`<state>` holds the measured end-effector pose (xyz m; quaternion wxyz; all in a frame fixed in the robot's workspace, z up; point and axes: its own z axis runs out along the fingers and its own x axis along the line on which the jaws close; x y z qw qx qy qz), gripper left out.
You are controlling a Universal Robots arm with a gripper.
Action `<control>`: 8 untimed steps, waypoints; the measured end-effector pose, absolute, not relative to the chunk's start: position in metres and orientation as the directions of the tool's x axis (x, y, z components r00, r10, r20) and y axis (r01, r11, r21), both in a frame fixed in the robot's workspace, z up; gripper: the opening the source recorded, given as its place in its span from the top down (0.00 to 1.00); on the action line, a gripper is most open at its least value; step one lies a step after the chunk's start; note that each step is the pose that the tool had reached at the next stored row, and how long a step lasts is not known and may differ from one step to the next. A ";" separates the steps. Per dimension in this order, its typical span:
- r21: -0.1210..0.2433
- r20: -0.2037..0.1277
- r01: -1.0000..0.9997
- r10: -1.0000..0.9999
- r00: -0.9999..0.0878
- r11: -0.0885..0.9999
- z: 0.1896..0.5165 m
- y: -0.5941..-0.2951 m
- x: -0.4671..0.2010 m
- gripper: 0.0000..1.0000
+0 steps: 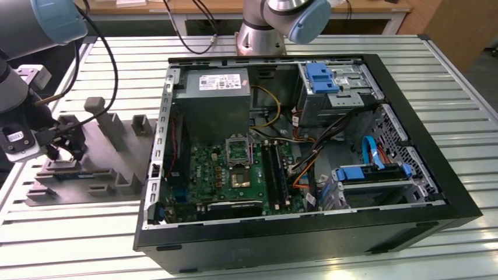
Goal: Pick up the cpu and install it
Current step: 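Pick up the cpu and move it towards the insertion slot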
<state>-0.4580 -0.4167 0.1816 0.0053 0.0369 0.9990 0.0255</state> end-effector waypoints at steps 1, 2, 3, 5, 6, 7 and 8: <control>0.051 -0.009 0.073 0.074 -0.997 0.996 0.182 -0.417 -0.458 0.42; 0.051 -0.009 0.073 0.074 -0.997 0.996 0.182 -0.417 -0.458 0.42; 0.051 -0.009 0.073 0.074 -0.997 0.996 0.182 -0.417 -0.458 0.42; 0.051 -0.009 0.073 0.074 -0.997 0.996 0.182 -0.417 -0.458 0.42; 0.051 -0.009 0.073 0.074 -0.997 0.996 0.182 -0.417 -0.458 0.42; 0.051 -0.009 0.073 0.074 -0.997 0.996 0.182 -0.417 -0.458 0.42; 0.051 -0.009 0.073 0.074 -0.997 0.996 0.182 -0.417 -0.458 0.42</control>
